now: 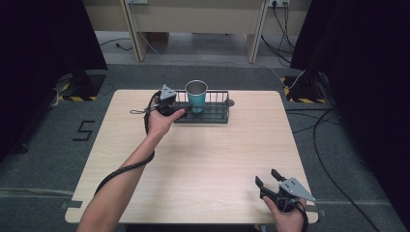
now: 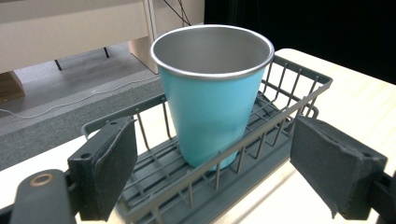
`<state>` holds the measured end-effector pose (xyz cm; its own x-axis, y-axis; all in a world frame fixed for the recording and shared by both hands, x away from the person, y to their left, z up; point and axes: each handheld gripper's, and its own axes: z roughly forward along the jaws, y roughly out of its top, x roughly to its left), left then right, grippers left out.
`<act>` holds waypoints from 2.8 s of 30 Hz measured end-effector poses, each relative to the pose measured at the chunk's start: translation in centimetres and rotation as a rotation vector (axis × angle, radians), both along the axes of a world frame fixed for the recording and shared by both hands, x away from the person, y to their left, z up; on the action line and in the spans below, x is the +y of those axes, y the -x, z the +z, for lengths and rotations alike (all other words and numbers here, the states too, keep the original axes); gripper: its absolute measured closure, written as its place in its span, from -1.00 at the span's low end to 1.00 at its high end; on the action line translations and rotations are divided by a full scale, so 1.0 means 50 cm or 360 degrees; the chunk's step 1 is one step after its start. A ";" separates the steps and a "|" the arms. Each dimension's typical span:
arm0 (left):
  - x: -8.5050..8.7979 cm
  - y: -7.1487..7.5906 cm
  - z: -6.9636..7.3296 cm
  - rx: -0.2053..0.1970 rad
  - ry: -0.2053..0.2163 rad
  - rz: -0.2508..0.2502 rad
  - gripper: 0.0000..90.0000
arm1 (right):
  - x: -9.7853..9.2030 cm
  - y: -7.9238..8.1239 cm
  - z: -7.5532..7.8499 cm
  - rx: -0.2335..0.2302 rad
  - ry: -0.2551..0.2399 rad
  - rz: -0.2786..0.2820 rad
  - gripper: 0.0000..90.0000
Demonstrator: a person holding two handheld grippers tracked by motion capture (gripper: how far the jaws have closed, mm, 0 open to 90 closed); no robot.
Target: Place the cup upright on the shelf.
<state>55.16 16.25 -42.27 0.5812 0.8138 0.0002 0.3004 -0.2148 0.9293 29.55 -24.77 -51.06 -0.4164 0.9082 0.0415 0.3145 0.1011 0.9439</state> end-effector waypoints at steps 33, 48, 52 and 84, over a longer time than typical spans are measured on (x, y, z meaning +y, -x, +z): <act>0.083 0.120 -0.001 0.0003 0.0035 -0.0039 -0.67 | 0.001 0.000 0.000 0.0000 0.0005 -0.0009 -0.30; 0.115 0.182 -0.016 -0.0003 0.0044 -0.0056 -0.67 | 0.001 0.000 0.000 0.0000 0.0022 -0.0010 -0.29; 0.126 0.199 -0.019 -0.0004 0.0057 -0.0052 -0.67 | 0.001 0.000 0.000 0.0001 0.0022 -0.0012 -0.29; 0.236 0.335 -0.077 0.0007 0.0122 0.0020 -0.67 | 0.002 0.001 0.000 0.0001 0.0026 -0.0019 -0.29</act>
